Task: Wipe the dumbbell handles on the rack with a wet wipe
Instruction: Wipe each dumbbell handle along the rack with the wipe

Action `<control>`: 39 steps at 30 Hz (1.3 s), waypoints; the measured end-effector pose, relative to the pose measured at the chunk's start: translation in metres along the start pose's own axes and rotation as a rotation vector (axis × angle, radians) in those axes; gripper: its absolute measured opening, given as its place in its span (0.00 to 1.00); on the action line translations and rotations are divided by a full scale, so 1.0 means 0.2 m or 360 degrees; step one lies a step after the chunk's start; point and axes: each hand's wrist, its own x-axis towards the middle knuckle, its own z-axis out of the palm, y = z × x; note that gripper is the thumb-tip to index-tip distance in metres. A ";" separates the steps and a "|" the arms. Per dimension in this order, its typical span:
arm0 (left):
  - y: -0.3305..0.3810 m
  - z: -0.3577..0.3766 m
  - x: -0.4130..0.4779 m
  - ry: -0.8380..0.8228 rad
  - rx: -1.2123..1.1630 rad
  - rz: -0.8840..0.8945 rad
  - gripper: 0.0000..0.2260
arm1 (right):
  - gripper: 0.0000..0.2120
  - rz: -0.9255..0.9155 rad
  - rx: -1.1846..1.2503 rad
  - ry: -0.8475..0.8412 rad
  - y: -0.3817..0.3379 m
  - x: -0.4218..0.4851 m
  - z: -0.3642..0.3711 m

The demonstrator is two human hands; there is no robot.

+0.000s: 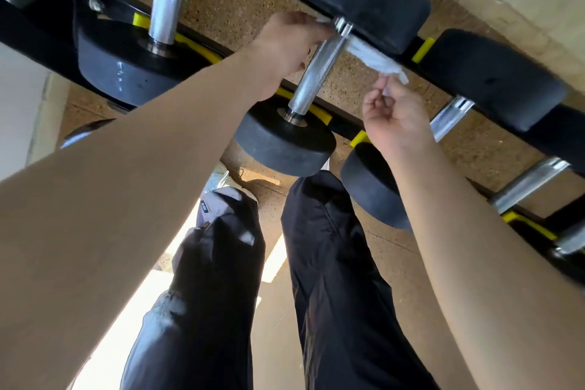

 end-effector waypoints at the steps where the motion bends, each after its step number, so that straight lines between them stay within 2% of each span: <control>1: 0.01 0.01 0.00 0.0002 -0.0006 -0.0002 0.10 | 0.05 -0.0009 -0.0052 -0.0001 0.01 0.00 -0.02; 3: 0.00 -0.02 -0.02 0.0102 -0.0085 -0.0009 0.05 | 0.06 0.0001 -0.0239 -0.0027 0.08 0.01 -0.01; 7: -0.12 -0.10 -0.02 0.0353 -0.0188 0.0013 0.11 | 0.05 -0.0114 -0.0845 -0.0090 0.20 0.04 0.09; 10: -0.18 -0.09 -0.02 0.0237 0.0096 -0.0023 0.08 | 0.05 -0.0189 -0.1046 0.0081 0.13 0.08 -0.02; 13: -0.17 -0.09 -0.04 0.0029 0.0424 0.0011 0.07 | 0.01 -0.0136 -0.1168 0.0253 0.08 0.05 -0.17; 15: -0.17 -0.14 -0.03 0.0001 0.0538 0.0019 0.09 | 0.03 -0.0198 -0.1400 0.0181 0.15 0.01 -0.18; 19: -0.22 -0.24 -0.07 0.0127 0.0725 0.0014 0.12 | 0.11 -0.0529 -0.1780 -0.0033 0.29 0.03 -0.05; 21: -0.24 -0.24 -0.09 0.0158 0.0742 0.0027 0.12 | 0.10 -0.0566 -0.1936 0.0001 0.28 0.07 -0.05; 25: -0.24 -0.19 -0.09 -0.0034 0.1035 0.0043 0.10 | 0.06 -0.0459 -0.2368 0.0118 0.17 0.08 -0.20; 28: -0.22 -0.21 -0.11 -0.0045 0.1089 0.0028 0.12 | 0.06 -0.0482 -0.2456 0.0038 0.19 0.08 -0.18; 32: -0.19 -0.29 -0.16 0.0068 0.0875 0.0076 0.13 | 0.07 -0.0696 -0.2580 -0.0216 0.31 0.06 -0.02; 35: -0.18 -0.27 -0.15 0.0011 0.0781 0.0067 0.12 | 0.06 -0.0585 -0.2639 -0.0113 0.26 0.06 -0.07; 39: -0.19 -0.18 -0.09 -0.0168 0.0982 -0.0080 0.13 | 0.09 -0.0471 -0.2766 -0.0015 0.10 0.03 -0.20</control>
